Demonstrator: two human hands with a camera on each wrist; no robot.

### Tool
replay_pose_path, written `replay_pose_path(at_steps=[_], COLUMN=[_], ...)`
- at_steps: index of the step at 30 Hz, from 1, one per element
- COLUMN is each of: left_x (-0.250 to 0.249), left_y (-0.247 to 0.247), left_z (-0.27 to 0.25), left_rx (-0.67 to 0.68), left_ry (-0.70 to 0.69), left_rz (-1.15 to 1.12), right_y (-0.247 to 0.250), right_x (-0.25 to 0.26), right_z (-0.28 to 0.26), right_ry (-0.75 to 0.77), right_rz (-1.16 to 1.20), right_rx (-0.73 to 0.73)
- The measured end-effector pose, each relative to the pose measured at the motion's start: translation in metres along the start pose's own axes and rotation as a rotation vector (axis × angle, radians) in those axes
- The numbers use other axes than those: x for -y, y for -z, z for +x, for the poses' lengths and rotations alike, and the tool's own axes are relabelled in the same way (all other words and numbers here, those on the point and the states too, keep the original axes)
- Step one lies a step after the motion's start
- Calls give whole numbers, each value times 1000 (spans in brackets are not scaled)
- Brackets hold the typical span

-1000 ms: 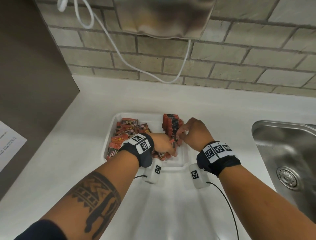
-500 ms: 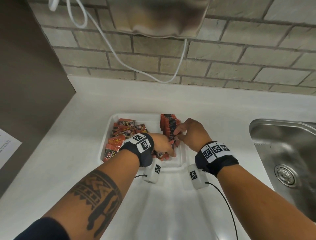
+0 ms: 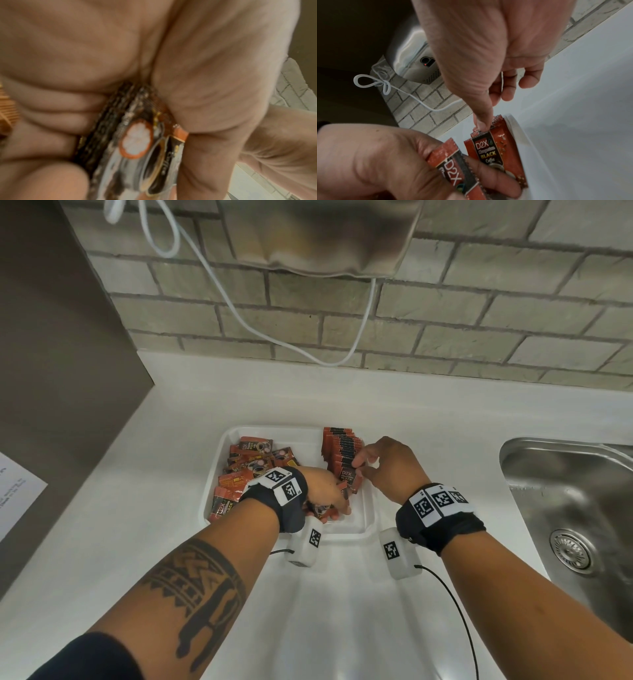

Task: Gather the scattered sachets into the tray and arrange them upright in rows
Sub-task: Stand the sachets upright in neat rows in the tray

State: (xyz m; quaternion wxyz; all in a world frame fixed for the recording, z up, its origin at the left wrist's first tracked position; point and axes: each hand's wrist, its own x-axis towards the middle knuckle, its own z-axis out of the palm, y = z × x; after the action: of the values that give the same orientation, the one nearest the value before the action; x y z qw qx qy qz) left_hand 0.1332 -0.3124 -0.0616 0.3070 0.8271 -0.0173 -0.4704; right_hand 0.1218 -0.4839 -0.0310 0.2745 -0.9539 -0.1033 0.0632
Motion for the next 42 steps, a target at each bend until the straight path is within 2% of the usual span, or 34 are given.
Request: replay_pose_path(at_steps=[21,34,37,42], left_x=[-1,2,6,12], left_y=[-2,4,7,6], left_z=[-6,-23,-26,-27], left_rx=[-9,-5,15,42], left_ry=[1,-42,-79,-178], left_rz=[-119,-254,-301,-419], right_y=[-4,0,0,-8], right_x=[8,-5,-4,0], right_z=[1,-13,-23,-26], right_ry=[-25,45,61,4], right_rz=[1,28,82,221], right_rx=[24,-90,-54,46])
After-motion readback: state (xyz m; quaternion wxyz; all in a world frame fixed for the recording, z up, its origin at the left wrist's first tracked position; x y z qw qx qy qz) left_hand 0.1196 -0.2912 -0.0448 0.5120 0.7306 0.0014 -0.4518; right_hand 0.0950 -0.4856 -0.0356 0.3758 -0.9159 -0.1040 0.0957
